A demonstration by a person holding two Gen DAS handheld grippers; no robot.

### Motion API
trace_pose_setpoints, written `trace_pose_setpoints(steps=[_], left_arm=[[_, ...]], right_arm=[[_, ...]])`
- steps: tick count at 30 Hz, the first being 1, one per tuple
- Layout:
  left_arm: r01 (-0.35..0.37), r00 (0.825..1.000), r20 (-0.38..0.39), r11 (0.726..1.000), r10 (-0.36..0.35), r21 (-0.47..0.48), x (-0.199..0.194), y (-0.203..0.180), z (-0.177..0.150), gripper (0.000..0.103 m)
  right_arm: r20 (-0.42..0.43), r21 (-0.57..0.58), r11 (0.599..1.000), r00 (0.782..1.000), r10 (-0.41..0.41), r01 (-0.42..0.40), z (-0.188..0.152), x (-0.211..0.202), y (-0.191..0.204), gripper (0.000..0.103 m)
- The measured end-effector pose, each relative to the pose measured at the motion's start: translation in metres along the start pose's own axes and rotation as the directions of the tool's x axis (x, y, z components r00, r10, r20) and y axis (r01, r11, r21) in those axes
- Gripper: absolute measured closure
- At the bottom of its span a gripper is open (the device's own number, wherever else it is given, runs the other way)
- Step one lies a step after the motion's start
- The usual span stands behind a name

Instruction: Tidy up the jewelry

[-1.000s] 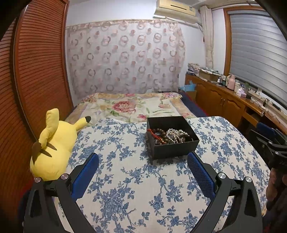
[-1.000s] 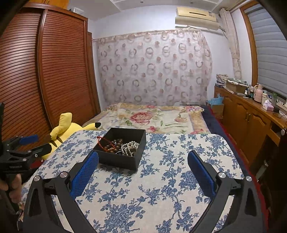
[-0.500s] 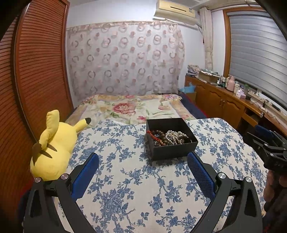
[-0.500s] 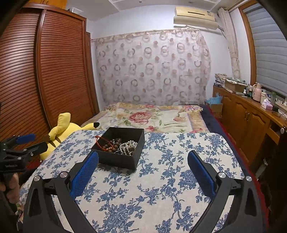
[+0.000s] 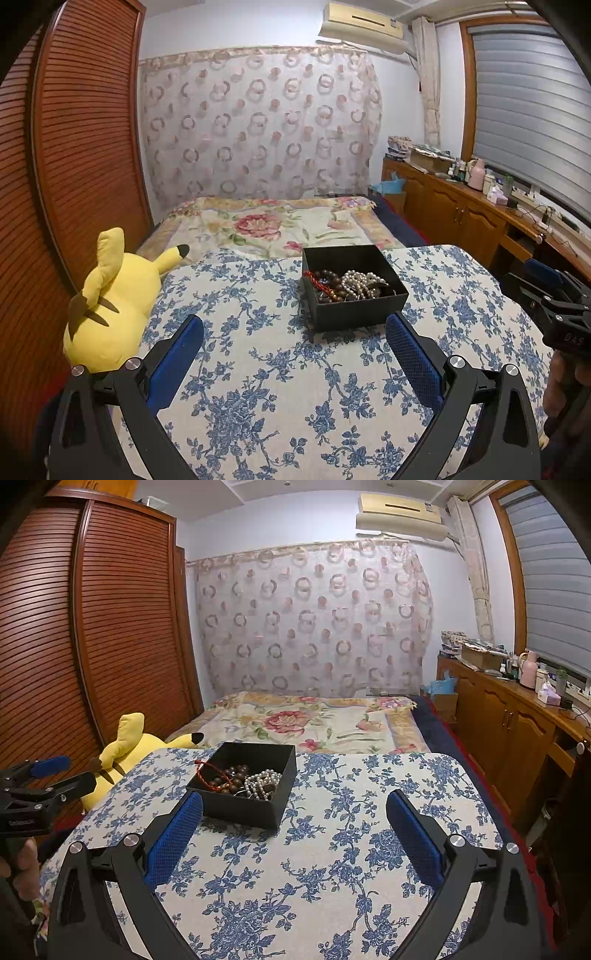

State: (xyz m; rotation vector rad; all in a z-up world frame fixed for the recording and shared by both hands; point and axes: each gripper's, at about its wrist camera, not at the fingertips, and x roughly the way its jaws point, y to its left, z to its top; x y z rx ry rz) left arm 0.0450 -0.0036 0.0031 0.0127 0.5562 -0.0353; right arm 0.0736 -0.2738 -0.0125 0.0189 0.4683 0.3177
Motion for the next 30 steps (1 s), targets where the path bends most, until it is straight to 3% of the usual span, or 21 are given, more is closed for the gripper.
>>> trace_pose_setpoints(steps=[30], left_arm=[[0.003,1.0,0.013,1.0,-0.003,0.003,-0.0043,-0.0068,0.0009,0.008]], right_arm=[[0.002,0.001,1.0,1.0,0.001,-0.001,-0.0007,-0.0002,-0.0006,0.003]])
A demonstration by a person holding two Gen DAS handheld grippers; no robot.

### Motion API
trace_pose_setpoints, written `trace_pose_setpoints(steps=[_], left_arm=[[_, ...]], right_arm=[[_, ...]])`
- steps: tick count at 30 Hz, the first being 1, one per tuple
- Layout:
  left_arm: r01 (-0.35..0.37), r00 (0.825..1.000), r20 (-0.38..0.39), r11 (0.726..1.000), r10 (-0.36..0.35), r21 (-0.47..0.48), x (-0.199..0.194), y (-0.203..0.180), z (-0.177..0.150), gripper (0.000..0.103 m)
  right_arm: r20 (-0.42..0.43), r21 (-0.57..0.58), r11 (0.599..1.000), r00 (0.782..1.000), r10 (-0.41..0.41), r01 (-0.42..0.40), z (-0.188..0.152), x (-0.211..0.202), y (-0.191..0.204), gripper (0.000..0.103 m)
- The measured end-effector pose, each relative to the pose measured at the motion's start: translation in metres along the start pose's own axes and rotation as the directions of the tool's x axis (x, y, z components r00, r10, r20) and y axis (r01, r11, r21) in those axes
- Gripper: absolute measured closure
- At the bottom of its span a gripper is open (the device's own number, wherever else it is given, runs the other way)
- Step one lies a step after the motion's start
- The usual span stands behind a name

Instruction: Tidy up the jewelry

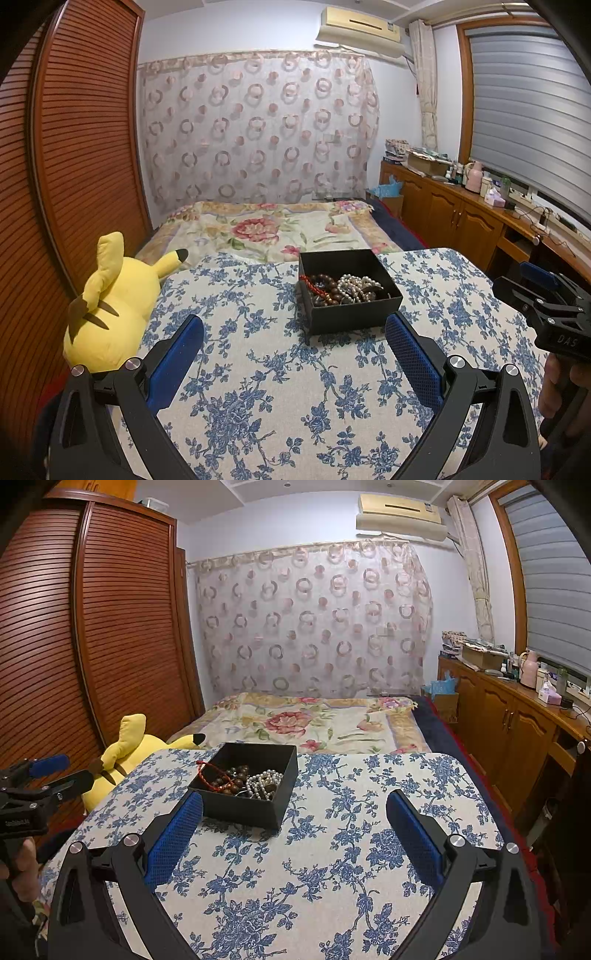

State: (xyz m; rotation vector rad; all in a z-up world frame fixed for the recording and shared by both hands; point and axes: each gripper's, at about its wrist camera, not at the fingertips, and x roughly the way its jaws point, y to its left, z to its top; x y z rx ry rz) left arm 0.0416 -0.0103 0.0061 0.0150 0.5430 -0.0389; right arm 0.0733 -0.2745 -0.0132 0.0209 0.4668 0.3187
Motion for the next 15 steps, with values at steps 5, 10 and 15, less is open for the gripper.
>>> trace_pose_setpoints(steps=[5,10,15], left_arm=[[0.001,1.0,0.0,1.0,-0.001,0.0,0.0,0.0001,-0.0003,0.008],[0.001,1.0,0.001,1.0,-0.001,-0.001,0.0,0.0004,-0.0007,0.008],[0.001,1.0,0.0,1.0,-0.001,-0.001,0.0001,0.0004,-0.0009,0.008]], right_arm=[[0.0,0.0,1.0,1.0,0.0,0.0,-0.0002,0.0001,-0.0001,0.003],[0.0,0.001,1.0,1.0,0.0,0.0,-0.0003,0.0001,-0.0001,0.003],[0.0,0.001,1.0,1.0,0.0,0.0,-0.0003,0.0001,-0.0001,0.003]])
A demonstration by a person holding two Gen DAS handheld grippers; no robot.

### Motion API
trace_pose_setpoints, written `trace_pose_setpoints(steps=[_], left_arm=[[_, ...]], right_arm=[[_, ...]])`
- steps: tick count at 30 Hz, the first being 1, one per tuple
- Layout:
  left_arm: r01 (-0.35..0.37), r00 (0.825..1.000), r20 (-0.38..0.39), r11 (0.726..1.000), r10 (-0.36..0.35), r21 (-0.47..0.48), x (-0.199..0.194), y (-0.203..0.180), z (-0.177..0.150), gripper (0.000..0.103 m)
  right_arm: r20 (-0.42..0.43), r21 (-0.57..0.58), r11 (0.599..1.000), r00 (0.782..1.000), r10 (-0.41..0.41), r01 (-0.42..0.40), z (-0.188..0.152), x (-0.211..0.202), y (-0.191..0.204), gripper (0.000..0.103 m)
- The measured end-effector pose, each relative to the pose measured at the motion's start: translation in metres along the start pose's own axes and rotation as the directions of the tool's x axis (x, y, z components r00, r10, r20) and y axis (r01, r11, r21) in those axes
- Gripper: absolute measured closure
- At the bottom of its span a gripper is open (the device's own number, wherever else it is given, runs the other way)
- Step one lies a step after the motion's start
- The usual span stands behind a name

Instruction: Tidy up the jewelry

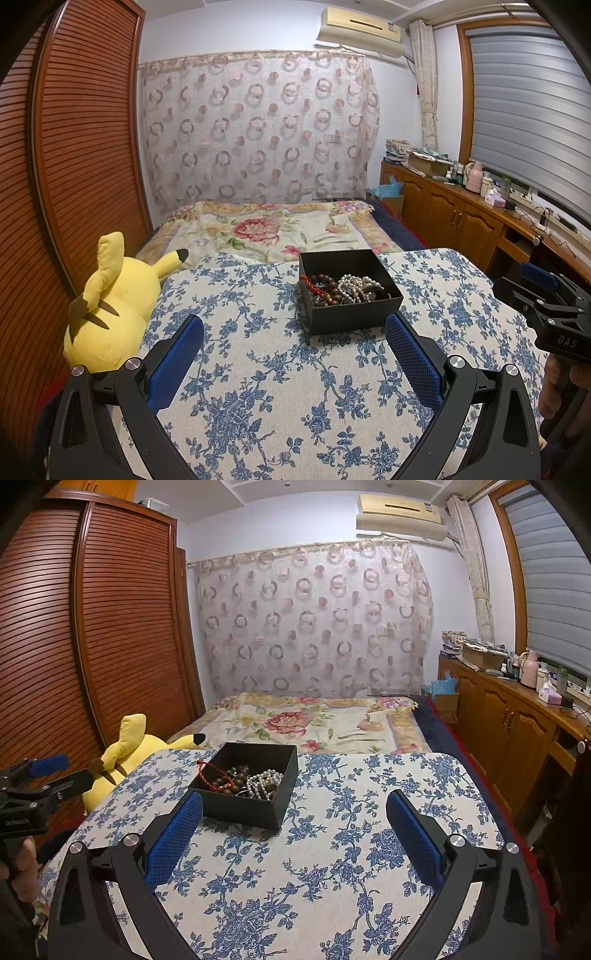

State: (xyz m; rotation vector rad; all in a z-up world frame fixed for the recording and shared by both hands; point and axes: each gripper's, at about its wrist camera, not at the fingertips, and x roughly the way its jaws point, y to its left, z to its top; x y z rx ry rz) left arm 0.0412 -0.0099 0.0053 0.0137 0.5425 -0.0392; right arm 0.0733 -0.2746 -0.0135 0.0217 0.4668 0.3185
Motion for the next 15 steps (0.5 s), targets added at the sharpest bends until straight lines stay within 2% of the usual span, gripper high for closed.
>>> trace_pose_setpoints(steps=[15], left_arm=[[0.001,1.0,0.001,1.0,-0.001,0.0,-0.0001,0.0002,-0.0007,0.008]], right_arm=[[0.0,0.0,1.0,1.0,0.0,0.0,-0.0003,0.0001,-0.0002,0.003]])
